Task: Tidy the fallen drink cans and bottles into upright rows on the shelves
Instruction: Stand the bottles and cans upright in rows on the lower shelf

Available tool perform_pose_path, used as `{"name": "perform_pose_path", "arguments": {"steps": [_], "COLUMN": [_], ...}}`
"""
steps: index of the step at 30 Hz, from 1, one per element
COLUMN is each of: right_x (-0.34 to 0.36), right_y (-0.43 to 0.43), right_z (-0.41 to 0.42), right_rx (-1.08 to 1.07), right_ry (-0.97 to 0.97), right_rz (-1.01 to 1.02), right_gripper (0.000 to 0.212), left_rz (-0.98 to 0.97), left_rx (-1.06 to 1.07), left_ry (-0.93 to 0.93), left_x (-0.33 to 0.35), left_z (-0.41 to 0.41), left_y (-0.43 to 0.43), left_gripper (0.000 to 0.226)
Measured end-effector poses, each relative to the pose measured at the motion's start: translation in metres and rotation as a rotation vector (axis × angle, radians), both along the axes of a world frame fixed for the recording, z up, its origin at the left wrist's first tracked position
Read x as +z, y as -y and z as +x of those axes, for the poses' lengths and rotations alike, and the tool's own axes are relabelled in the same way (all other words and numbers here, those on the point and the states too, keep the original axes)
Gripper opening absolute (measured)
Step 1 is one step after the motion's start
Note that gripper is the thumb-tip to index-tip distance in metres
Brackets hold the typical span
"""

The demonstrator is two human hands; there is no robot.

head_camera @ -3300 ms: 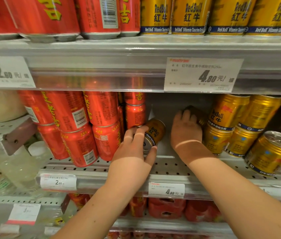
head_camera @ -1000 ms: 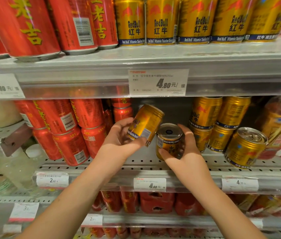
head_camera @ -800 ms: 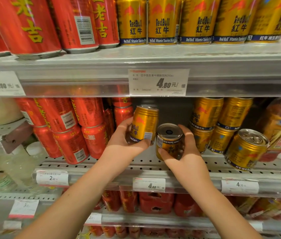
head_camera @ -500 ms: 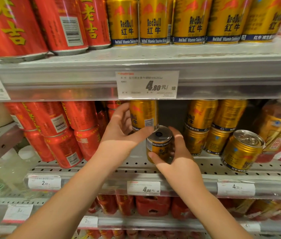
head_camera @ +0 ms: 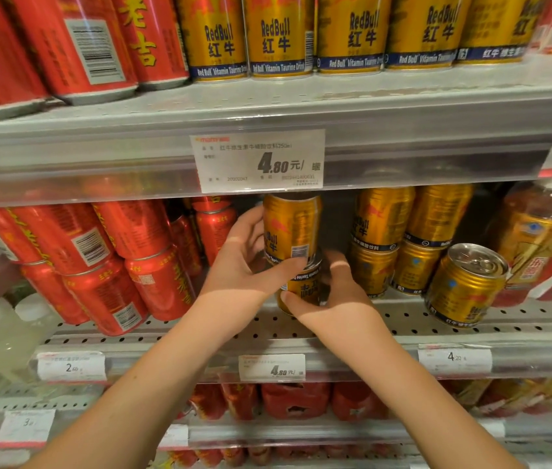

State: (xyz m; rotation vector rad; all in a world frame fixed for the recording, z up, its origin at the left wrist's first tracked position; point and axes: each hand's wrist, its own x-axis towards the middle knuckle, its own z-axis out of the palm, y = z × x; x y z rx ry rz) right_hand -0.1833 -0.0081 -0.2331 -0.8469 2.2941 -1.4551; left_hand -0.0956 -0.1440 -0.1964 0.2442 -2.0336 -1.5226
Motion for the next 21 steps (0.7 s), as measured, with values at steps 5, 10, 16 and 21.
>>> {"name": "perform_pose_path", "arguments": {"steps": [5, 10, 16, 21], "right_x": [0.006, 0.012, 0.039, 0.068], "right_y": [-0.007, -0.025, -0.036, -0.037], "right_z": [-0.002, 0.009, 0.008, 0.0], "right_rx": [-0.042, -0.058, -0.056, -0.064], "right_ry": [-0.042, -0.358, -0.435, -0.691], "right_rz": [-0.01, 0.124, 0.139, 0.318], "right_gripper": [0.071, 0.09, 0.094, 0.094], "left_rz": [-0.005, 0.048, 0.119, 0.182], "left_rx": [0.056, 0.144, 0.197, 0.199], "left_ry": [-0.031, -0.04, -0.064, -0.124], "left_x": [0.004, -0.004, -0.008, -0.004], "left_z": [0.0, 0.007, 0.02, 0.023], "left_y": [0.006, 0.011, 0.008, 0.0], "left_gripper": [0.067, 0.062, 0.056, 0.063]}}
